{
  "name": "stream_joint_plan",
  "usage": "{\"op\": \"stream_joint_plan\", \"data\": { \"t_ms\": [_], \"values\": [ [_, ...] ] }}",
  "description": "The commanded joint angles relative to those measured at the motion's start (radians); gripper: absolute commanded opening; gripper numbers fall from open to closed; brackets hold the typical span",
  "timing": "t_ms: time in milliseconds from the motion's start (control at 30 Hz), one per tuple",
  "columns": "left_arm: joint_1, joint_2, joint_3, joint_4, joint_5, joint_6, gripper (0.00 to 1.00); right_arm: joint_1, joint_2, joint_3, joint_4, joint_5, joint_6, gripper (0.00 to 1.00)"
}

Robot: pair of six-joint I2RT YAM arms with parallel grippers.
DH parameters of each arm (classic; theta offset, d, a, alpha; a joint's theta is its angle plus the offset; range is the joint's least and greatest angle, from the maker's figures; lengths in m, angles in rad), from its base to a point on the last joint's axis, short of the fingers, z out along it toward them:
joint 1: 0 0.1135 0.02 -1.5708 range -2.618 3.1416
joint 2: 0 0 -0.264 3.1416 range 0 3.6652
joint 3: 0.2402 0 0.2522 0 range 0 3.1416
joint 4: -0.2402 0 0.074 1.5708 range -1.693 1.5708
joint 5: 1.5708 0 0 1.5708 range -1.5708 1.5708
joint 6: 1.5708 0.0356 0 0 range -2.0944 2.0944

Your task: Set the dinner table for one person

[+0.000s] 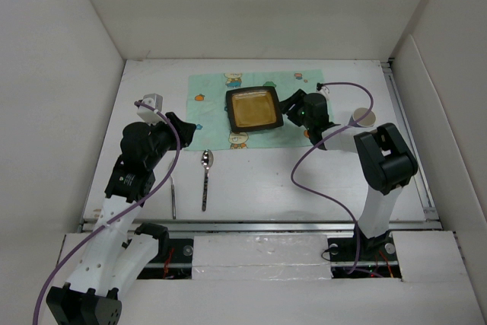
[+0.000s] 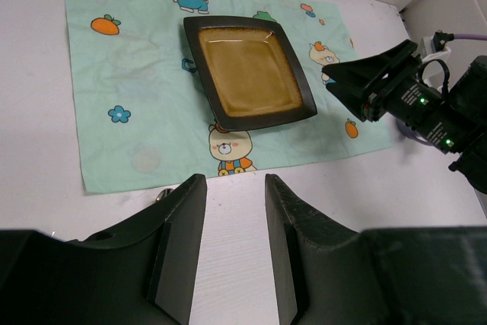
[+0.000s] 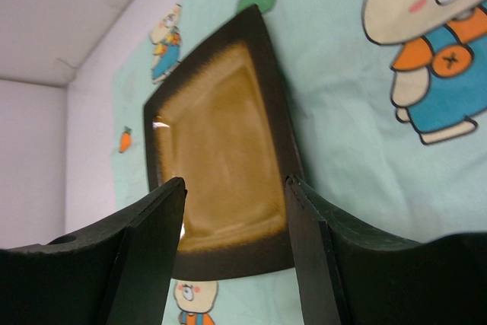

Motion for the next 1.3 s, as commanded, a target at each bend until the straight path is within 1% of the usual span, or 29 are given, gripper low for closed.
{"op": "stream_joint_plan", "data": {
  "t_ms": [0,67,100,133,167,200,233,267,300,333,367,400,433,467,500,533,600,633,667,700,733,767,833,900,967,1133,1200,1267],
  "values": [
    [0.004,-0.020,0.037,0.038,0.000,-0.005,0.34,0.026,0.022,0.009,-0.051,0.041,-0.023,0.60],
    [0.004,-0.024,0.037,0.038,-0.002,-0.003,0.34,0.026,0.030,0.000,-0.023,0.025,-0.026,0.60],
    [0.004,-0.024,0.035,0.037,0.000,-0.005,0.34,0.026,0.030,-0.021,0.001,0.009,-0.027,0.47],
    [0.004,-0.027,0.034,0.038,0.000,-0.005,0.34,0.026,0.024,-0.031,0.029,0.006,-0.030,0.39],
    [0.004,-0.030,0.034,0.038,0.001,-0.005,0.34,0.026,-0.001,-0.035,0.029,0.017,-0.052,0.23],
    [0.004,-0.033,0.034,0.038,0.003,-0.003,0.34,0.026,-0.016,-0.038,0.019,0.026,-0.072,0.14],
    [0.004,-0.038,0.035,0.041,0.012,-0.005,0.31,0.038,-0.095,-0.035,-0.051,0.068,-0.142,0.00],
    [0.004,-0.038,0.035,0.041,0.012,-0.005,0.31,0.038,-0.096,-0.035,-0.052,0.069,-0.142,0.00],
    [0.004,-0.041,0.037,0.044,0.017,-0.005,0.21,0.048,-0.130,-0.034,-0.084,0.090,-0.167,0.00],
    [0.004,-0.044,0.041,0.047,0.035,-0.005,0.10,0.049,-0.254,-0.032,-0.203,0.180,-0.243,0.00],
    [0.004,-0.044,0.041,0.047,0.035,-0.005,0.10,0.049,-0.256,-0.032,-0.204,0.181,-0.244,0.00],
    [0.004,-0.046,0.040,0.052,0.046,-0.005,0.00,0.049,-0.300,-0.031,-0.283,0.222,-0.269,0.00],
    [0.004,-0.055,0.041,0.055,0.075,-0.006,0.00,0.049,-0.341,-0.032,-0.323,0.307,-0.308,0.00],
    [0.004,-0.056,0.040,0.059,0.085,-0.008,0.00,0.021,-0.407,-0.031,-0.375,0.339,-0.314,0.00],
    [0.004,-0.063,0.038,0.070,0.102,-0.009,0.00,-0.008,-0.433,-0.038,-0.452,0.359,-0.317,0.00],
    [0.004,-0.072,0.038,0.075,0.127,-0.009,0.00,-0.083,-0.453,-0.049,-0.483,0.392,-0.308,0.04],
    [-0.005,-0.079,0.040,0.075,0.145,-0.003,0.00,-0.169,-0.496,-0.072,-0.543,0.402,-0.293,0.20],
    [-0.005,-0.089,0.043,0.073,0.151,-0.003,0.00,-0.247,-0.507,-0.090,-0.579,0.403,-0.276,0.35],
    [-0.018,-0.095,0.043,0.073,0.150,0.000,0.00,-0.281,-0.515,-0.100,-0.595,0.399,-0.271,0.43],
    [-0.019,-0.102,0.041,0.067,0.153,0.003,0.06,-0.309,-0.533,-0.106,-0.604,0.399,-0.271,0.47],
    [-0.028,-0.116,0.037,0.066,0.153,0.003,0.09,-0.332,-0.541,-0.119,-0.606,0.400,-0.268,0.54],
    [-0.028,-0.119,0.038,0.063,0.150,0.009,0.11,-0.377,-0.547,-0.118,-0.606,0.390,-0.273,0.56],
    [-0.048,-0.136,0.044,0.052,0.135,0.010,0.16,-0.405,-0.540,-0.098,-0.633,0.403,-0.280,0.60],
    [-0.061,-0.147,0.049,0.040,0.118,0.020,0.20,-0.439,-0.517,-0.042,-0.693,0.412,-0.291,0.61],
    [-0.071,-0.156,0.049,0.033,0.106,0.024,0.21,-0.450,-0.474,0.004,-0.722,0.419,-0.317,0.61],
    [-0.080,-0.172,0.054,0.026,0.096,0.027,0.24,-0.475,-0.372,0.048,-0.765,0.391,-0.339,0.60],
    [-0.080,-0.173,0.055,0.026,0.096,0.027,0.24,-0.475,-0.337,0.028,-0.738,0.382,-0.333,0.59],
    [-0.080,-0.176,0.054,0.026,0.093,0.027,0.24,-0.496,-0.300,0.026,-0.726,0.341,-0.327,0.51]
  ]
}}
